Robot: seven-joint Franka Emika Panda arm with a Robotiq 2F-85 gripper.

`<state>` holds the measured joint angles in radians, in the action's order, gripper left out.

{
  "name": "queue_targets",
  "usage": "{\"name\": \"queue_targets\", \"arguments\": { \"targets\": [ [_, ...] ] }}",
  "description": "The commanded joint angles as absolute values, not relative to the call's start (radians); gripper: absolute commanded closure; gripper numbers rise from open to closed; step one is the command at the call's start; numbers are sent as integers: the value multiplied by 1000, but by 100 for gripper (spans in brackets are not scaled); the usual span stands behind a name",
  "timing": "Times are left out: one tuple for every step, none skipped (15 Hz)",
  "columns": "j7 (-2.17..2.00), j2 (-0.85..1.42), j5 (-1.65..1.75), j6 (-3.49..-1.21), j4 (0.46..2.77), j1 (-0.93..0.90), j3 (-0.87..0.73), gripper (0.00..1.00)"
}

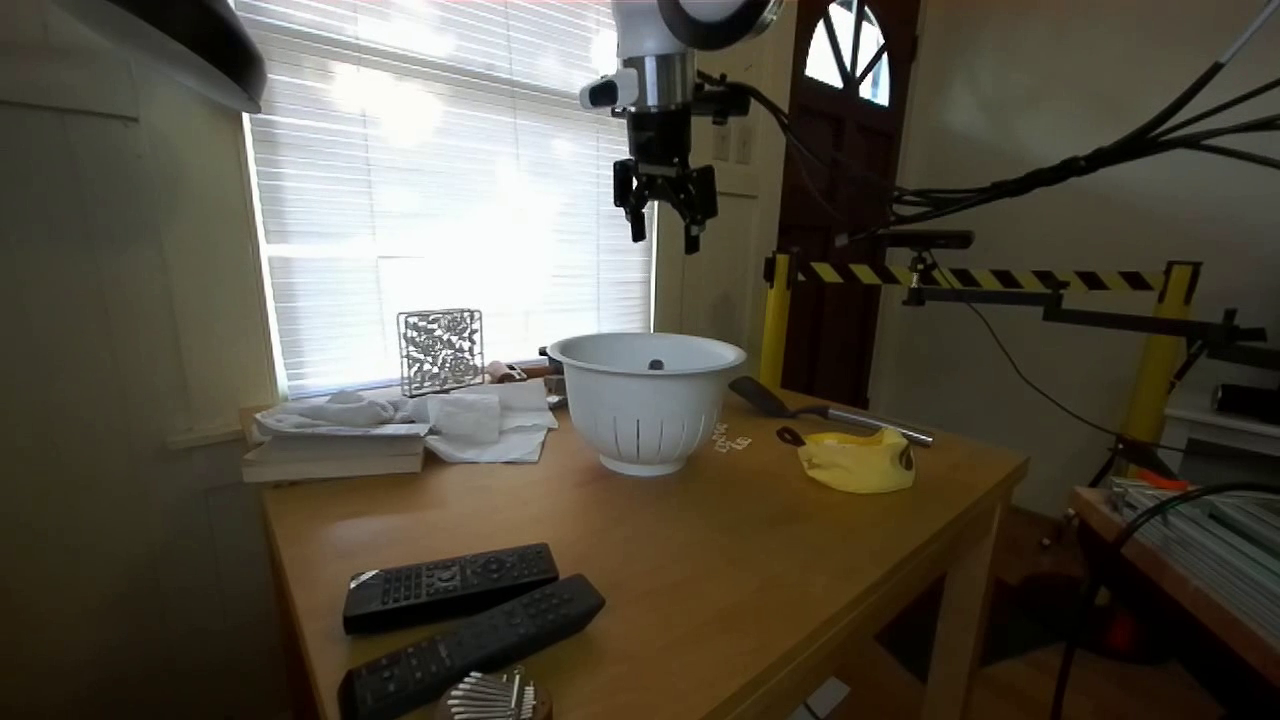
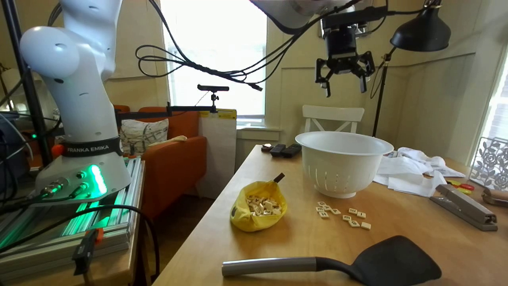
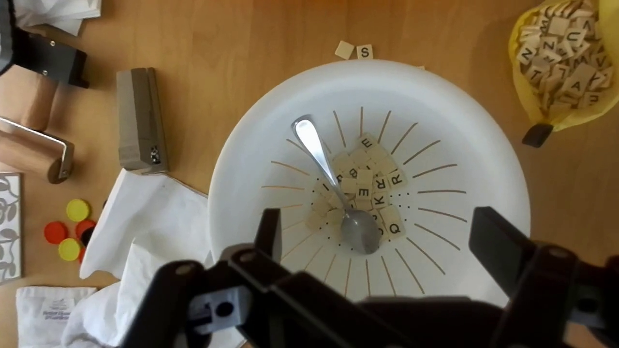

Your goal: Use the silver spoon to stir the contents in the white bowl.

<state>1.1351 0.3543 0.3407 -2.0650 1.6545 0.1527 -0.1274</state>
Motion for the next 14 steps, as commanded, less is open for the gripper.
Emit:
{"name": "queue_targets", "arguments": {
  "targets": [
    [1201,358,383,-2157,1722,182,-124,0],
    [1226,363,384,-2177,1737,190,-125,0],
    [1249,368,387,-2196,1750,196,-127,0],
    [1263,374,387,-2215,1765,204,-130,0],
    [1264,388,402,-2203,1767,202,-138,0],
    [1237,381,365,-2175,1742,198,-129,0],
    [1240,386,366,-2175,1747,201,-130,0],
    [1239,388,366,-2175,1747,202,-130,0],
    [1239,388,366,-2175,1745,201,-129,0],
    [1239,387,366,-2175,1744,199,-128,0],
    [1238,386,366,-2176,1745,198,-128,0],
    [1238,386,366,-2176,1745,198,-128,0],
    [1257,392,374,-2163,1753,198,-127,0],
    [1263,390,386,-2169,1774,197,-129,0]
  ]
}}
